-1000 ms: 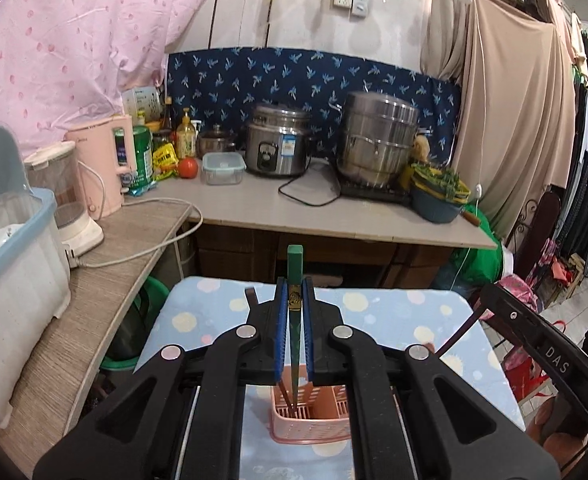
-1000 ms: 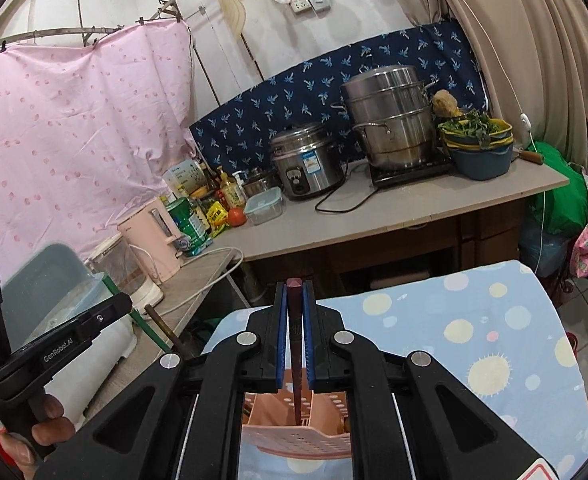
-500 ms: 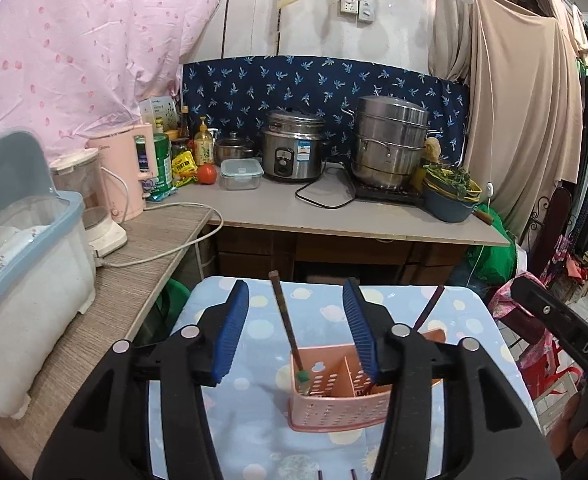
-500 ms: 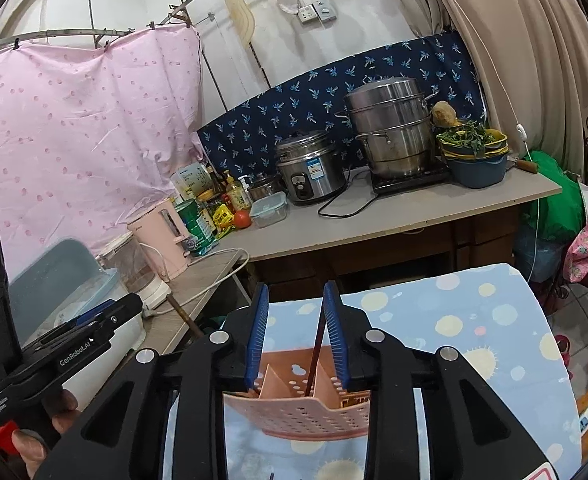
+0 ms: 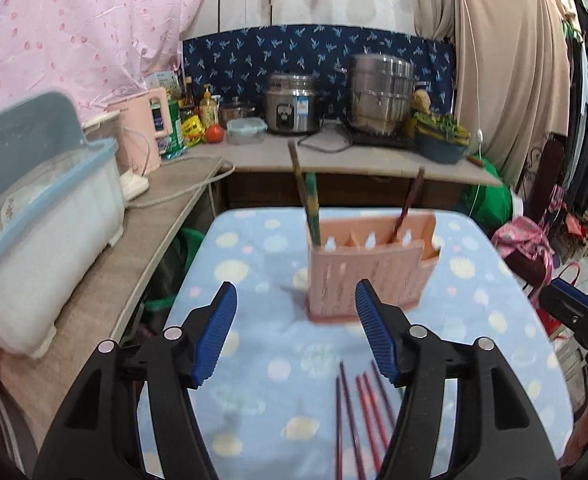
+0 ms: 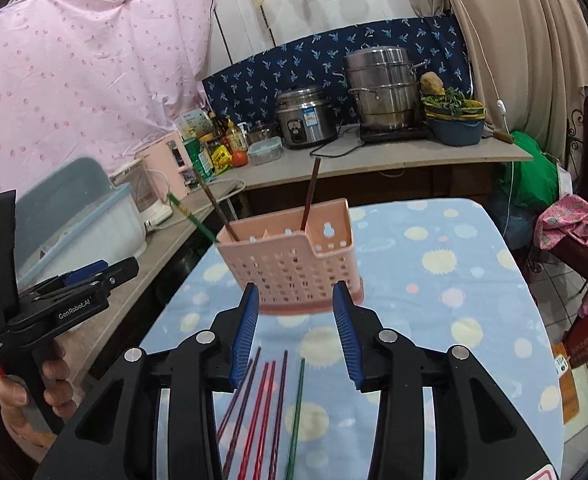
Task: Organize utensils
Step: 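Move both open tools back down to the remaining chopsticks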
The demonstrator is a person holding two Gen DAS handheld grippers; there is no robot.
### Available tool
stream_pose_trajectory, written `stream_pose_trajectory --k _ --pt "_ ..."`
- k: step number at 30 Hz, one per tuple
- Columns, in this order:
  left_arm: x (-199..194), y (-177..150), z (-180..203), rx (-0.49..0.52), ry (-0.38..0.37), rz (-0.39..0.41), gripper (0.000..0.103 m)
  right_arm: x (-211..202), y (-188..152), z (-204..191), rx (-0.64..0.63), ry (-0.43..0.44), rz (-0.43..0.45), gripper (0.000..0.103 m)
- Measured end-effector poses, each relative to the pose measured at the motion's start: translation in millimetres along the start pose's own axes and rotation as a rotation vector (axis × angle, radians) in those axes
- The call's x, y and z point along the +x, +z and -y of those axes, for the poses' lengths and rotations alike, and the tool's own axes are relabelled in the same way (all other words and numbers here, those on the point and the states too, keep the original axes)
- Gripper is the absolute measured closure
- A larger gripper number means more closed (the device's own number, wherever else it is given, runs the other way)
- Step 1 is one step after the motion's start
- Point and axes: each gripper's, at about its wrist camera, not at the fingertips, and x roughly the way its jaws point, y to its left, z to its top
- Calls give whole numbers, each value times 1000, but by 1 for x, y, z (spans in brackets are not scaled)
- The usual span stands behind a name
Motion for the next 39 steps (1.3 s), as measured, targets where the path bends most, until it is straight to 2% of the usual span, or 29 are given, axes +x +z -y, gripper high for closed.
stream_pose_trajectory --k 4,11,19,24,30,39 --pt "-1 -46 -2 -9 -10 -76 44 -8 -46 5 32 -11 -72 65" --pt "-7 -116 4 -1 11 -154 44 -9 -119 15 79 -28 -188 65" --pt "-6 -169 9 0 -12 -242 44 -2 -169 7 67 -19 -280 65" --pt "-3 -189 10 -12 -24 -285 44 4 -185 -2 27 -34 -309 65" --pt "-4 -201 15 -10 -39 -289 44 8 -193 -4 18 -38 -317 67" --pt "-3 -211 20 -5 -61 -312 44 13 -199 -10 -4 -40 -325 78"
